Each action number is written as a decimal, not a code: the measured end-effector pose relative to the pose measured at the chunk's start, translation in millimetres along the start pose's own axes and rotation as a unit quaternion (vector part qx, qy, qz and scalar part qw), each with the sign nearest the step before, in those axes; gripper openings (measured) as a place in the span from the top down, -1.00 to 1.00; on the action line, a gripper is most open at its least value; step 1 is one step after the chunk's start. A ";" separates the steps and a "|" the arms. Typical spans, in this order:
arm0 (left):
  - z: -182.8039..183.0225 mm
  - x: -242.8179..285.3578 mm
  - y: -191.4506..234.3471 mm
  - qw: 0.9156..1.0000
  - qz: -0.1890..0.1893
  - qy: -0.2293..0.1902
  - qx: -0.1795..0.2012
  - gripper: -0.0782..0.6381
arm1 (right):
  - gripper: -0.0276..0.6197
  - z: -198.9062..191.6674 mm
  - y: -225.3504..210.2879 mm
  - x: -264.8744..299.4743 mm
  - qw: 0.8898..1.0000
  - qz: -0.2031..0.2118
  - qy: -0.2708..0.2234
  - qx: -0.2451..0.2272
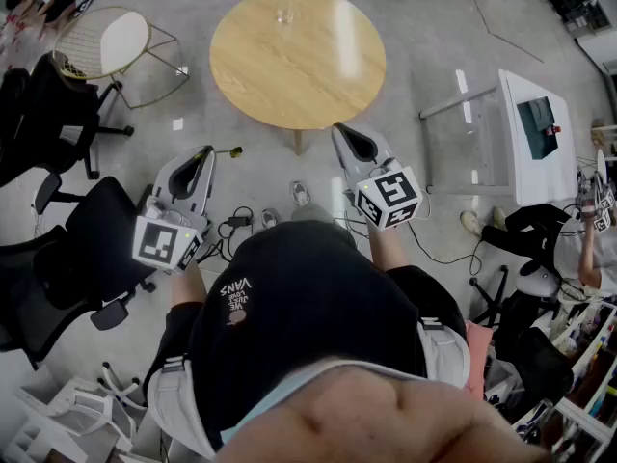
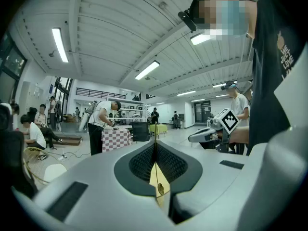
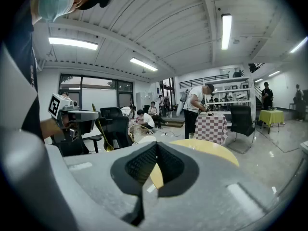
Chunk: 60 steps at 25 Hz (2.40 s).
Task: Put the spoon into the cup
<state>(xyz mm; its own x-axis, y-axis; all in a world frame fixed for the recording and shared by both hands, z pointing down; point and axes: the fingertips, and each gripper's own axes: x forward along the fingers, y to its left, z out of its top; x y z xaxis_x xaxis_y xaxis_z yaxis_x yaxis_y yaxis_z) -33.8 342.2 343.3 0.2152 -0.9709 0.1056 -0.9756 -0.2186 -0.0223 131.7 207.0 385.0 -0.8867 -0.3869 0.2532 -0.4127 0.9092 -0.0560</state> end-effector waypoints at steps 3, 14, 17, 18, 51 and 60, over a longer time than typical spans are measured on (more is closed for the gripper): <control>3.6 6.4 -5.2 1.000 -0.001 -0.007 0.003 0.75 | 0.93 -1.4 -0.1 -2.9 1.000 0.003 0.003 -0.004; 0.7 9.9 -11.7 1.000 -0.010 0.002 0.017 0.75 | 0.92 -1.0 0.5 -3.9 1.000 0.009 -0.002 0.003; 0.5 7.6 -10.8 1.000 -0.013 0.002 0.017 0.75 | 0.92 2.7 2.1 -3.1 1.000 0.011 -0.017 0.016; 0.1 6.5 -10.5 1.000 -0.015 0.002 0.018 0.75 | 0.92 3.3 2.1 -3.0 1.000 0.007 -0.018 0.015; 2.6 133.5 18.8 0.998 0.062 0.016 -0.009 0.75 | 0.92 20.4 -141.9 84.9 0.998 0.066 -0.011 0.020; 2.1 180.8 22.0 0.996 0.085 0.026 -0.010 0.75 | 0.92 22.0 -192.3 105.3 0.996 0.085 -0.008 0.022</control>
<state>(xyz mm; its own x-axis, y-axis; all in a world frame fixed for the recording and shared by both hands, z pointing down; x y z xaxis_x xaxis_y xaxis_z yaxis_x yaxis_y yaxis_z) -16.3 161.6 359.8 0.0452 -0.9873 0.1525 -0.9985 -0.0496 -0.0252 113.1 -11.9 401.3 -0.9475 -0.2306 0.2216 -0.2646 0.9544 -0.1383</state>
